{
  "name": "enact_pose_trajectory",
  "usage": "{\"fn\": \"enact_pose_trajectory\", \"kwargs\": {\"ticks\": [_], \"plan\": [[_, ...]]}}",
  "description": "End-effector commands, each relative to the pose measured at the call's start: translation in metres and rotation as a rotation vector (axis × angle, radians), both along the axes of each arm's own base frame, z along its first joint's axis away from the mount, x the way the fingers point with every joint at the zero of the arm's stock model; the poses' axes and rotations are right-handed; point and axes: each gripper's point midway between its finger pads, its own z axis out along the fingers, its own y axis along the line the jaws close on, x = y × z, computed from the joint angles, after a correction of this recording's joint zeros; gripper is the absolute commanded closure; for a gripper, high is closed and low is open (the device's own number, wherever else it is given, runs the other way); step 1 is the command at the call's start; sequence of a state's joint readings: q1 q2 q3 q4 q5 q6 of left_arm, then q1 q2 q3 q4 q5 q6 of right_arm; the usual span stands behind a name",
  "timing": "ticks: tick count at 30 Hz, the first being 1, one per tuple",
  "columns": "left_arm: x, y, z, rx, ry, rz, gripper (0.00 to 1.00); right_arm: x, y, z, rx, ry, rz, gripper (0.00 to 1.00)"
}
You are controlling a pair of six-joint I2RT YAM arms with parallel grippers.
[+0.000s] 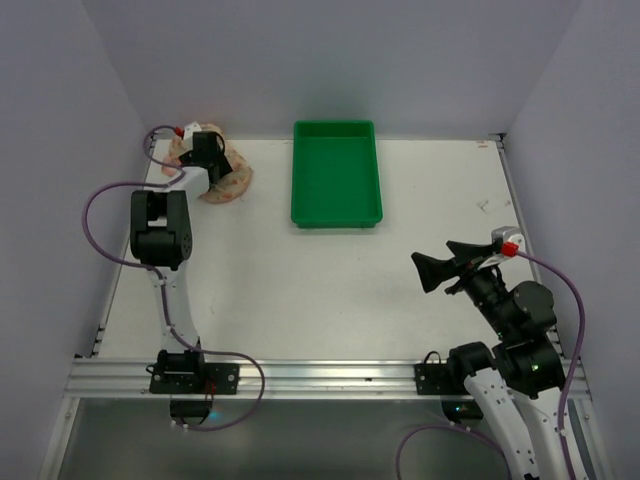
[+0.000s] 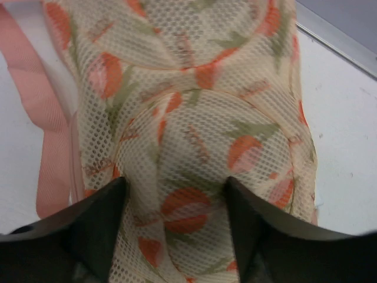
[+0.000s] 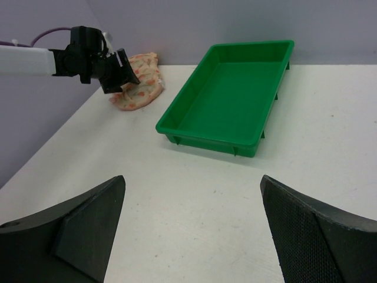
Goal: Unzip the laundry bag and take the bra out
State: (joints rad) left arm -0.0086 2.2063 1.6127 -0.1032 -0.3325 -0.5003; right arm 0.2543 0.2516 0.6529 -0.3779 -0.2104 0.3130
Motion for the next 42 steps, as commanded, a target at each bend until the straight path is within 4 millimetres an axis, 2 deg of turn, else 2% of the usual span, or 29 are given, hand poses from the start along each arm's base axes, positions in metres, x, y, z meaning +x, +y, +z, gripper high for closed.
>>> {"fn": "enact_pose_trajectory", "kwargs": {"ticks": [1,3,4,5,6,8,9,11,12,14,15,16,18,19,20,21,23,24,25,27,28,29,31,32,34,37,40,42], "plan": [[0.002,-0.007,0.000,-0.033,0.007,-0.042,0.39,-0.001,0.003,0.009,0.008,-0.012,0.017,0.01],[-0.004,-0.011,0.005,-0.036,-0.001,-0.074,0.56,-0.002,0.004,0.010,0.013,-0.016,0.023,0.01],[-0.014,-0.015,-0.004,-0.045,0.019,-0.095,0.71,-0.004,0.004,0.011,0.020,-0.021,0.026,0.01],[-0.019,-0.016,-0.004,-0.048,0.021,-0.108,0.77,-0.005,0.005,0.013,0.023,-0.025,0.033,0.01],[-0.032,-0.019,-0.005,-0.047,0.037,-0.124,0.89,-0.006,0.005,0.014,0.026,-0.026,0.034,0.01],[-0.044,-0.024,-0.004,-0.065,0.046,-0.155,0.97,-0.010,0.005,0.015,0.035,-0.028,0.038,0.01],[-0.059,-0.027,-0.004,-0.076,0.057,-0.169,1.00,-0.012,0.005,0.017,0.037,-0.034,0.044,0.01],[-0.075,-0.040,-0.006,-0.114,0.070,-0.212,1.00,-0.017,0.004,0.018,0.043,-0.042,0.044,0.01],[-0.092,-0.046,-0.006,-0.123,0.083,-0.229,1.00,-0.019,0.004,0.019,0.045,-0.046,0.047,0.01],[-0.112,-0.067,-0.008,-0.127,0.106,-0.290,1.00,-0.023,0.004,0.021,0.049,-0.055,0.051,0.01],[-0.131,-0.076,-0.006,-0.131,0.119,-0.323,1.00,-0.025,0.004,0.023,0.048,-0.061,0.057,0.01],[-0.147,-0.098,-0.008,-0.132,0.147,-0.380,1.00,-0.027,0.004,0.023,0.048,-0.061,0.058,0.01],[-0.176,-0.121,0.000,-0.099,0.163,-0.460,1.00,-0.029,0.004,0.024,0.050,-0.068,0.062,0.01],[-0.201,-0.151,-0.003,-0.085,0.209,-0.543,1.00,-0.031,0.005,0.025,0.052,-0.070,0.068,0.01],[-0.223,-0.162,0.000,-0.083,0.219,-0.580,1.00,-0.032,0.005,0.027,0.053,-0.078,0.071,0.01],[-0.250,-0.183,-0.003,-0.079,0.259,-0.646,1.00,-0.033,0.005,0.028,0.055,-0.080,0.074,0.01],[-0.282,-0.189,-0.005,-0.084,0.294,-0.652,1.00,-0.036,0.006,0.032,0.059,-0.089,0.085,0.01],[-0.313,-0.183,-0.008,-0.098,0.332,-0.620,1.00,-0.037,0.006,0.033,0.058,-0.093,0.087,0.01],[-0.326,-0.176,-0.009,-0.108,0.348,-0.590,1.00,-0.039,0.007,0.033,0.058,-0.093,0.093,0.01],[-0.353,-0.158,0.000,-0.138,0.328,-0.517,0.88,-0.041,0.007,0.035,0.056,-0.097,0.096,0.01],[-0.359,-0.153,0.004,-0.149,0.308,-0.490,0.81,-0.041,0.008,0.034,0.053,-0.095,0.103,0.01],[-0.362,-0.150,0.021,-0.188,0.230,-0.458,0.50,-0.042,0.010,0.033,0.050,-0.091,0.117,0.01],[-0.367,-0.138,0.035,-0.191,0.186,-0.401,0.20,-0.039,0.013,0.028,0.046,-0.073,0.132,0.01],[-0.365,-0.137,0.050,-0.212,0.132,-0.386,0.02,-0.040,0.017,0.027,0.044,-0.069,0.155,0.01],[-0.360,-0.135,0.061,-0.205,0.096,-0.370,0.00,-0.034,0.022,0.022,0.048,-0.035,0.173,0.01],[-0.339,-0.142,0.076,-0.188,0.047,-0.384,0.00,-0.023,0.027,0.013,0.063,0.024,0.179,0.01],[-0.310,-0.155,0.082,-0.153,0.030,-0.414,0.00,-0.006,0.024,0.004,0.098,0.119,0.121,0.01],[-0.285,-0.165,0.082,-0.128,0.027,-0.430,0.00,0.010,0.027,-0.016,0.114,0.256,0.093,0.01]]}}
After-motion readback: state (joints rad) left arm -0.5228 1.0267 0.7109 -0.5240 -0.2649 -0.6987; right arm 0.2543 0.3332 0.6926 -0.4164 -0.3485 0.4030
